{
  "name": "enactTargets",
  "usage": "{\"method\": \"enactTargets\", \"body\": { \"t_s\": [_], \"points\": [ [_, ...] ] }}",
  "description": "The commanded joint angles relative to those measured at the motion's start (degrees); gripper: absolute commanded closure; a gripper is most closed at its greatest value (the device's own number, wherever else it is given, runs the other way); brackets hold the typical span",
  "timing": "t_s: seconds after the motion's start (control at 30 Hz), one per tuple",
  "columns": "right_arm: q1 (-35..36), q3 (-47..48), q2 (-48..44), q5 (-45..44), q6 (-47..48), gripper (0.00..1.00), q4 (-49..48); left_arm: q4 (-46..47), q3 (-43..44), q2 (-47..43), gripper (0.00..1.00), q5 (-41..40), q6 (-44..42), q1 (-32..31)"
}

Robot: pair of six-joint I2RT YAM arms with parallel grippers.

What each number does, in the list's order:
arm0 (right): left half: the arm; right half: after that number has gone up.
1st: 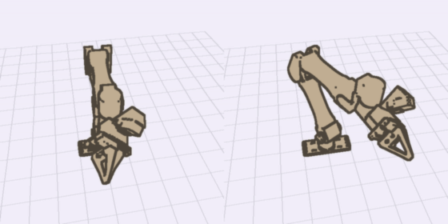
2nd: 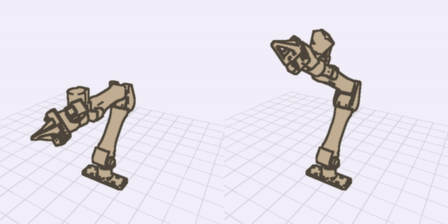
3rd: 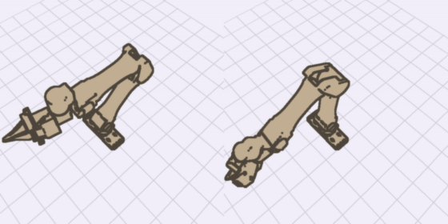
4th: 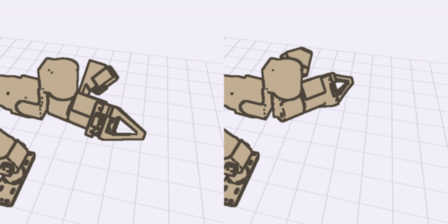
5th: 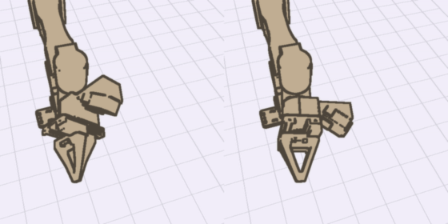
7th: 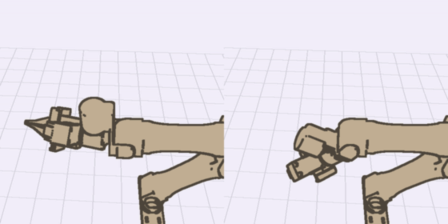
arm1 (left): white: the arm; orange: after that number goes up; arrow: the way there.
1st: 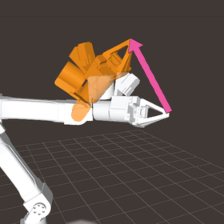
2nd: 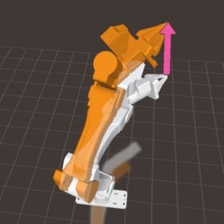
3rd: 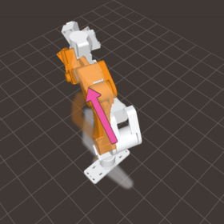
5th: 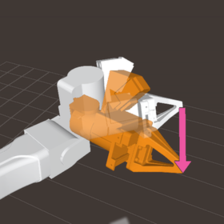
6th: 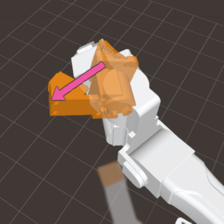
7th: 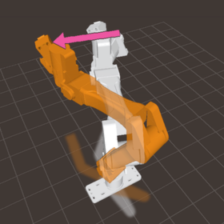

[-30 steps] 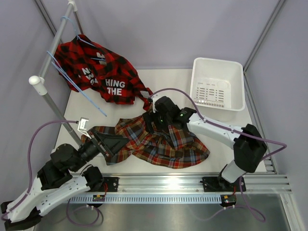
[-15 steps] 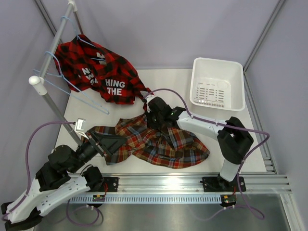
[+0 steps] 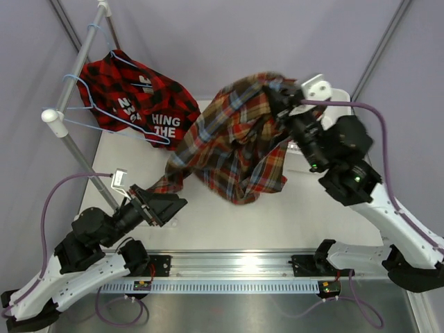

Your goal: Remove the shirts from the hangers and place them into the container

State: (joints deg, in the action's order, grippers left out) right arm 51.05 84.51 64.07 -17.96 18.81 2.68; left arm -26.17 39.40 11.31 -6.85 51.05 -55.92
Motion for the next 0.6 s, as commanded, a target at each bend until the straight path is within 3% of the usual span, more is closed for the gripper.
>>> {"method": "enactTargets", "body": {
  "t_s": [0.0, 0.17, 0.37, 0.57],
  "points": [
    [0.81, 4.61, -2.71, -0.42, 15.89, 1.0, -9.17, 6.04, -1.86, 1.25, 0.01, 4.64, -0.6, -0.07],
    [0.81, 9.96, -5.89, 5.29, 24.32, 1.0, -15.33, 10.78, -4.41, 3.27, 0.03, 7.02, -1.91, 0.02],
    [0.81, 15.15, -2.64, 7.05, 39.17, 1.0, -26.58, 18.69, -6.26, 7.58, 0.1, 15.28, -1.66, -0.07],
    [0.81, 21.21, -3.17, 11.27, 39.99, 1.0, -27.11, 18.61, -6.96, 9.26, 0.11, 16.7, -2.35, -0.07]
  ]
}}
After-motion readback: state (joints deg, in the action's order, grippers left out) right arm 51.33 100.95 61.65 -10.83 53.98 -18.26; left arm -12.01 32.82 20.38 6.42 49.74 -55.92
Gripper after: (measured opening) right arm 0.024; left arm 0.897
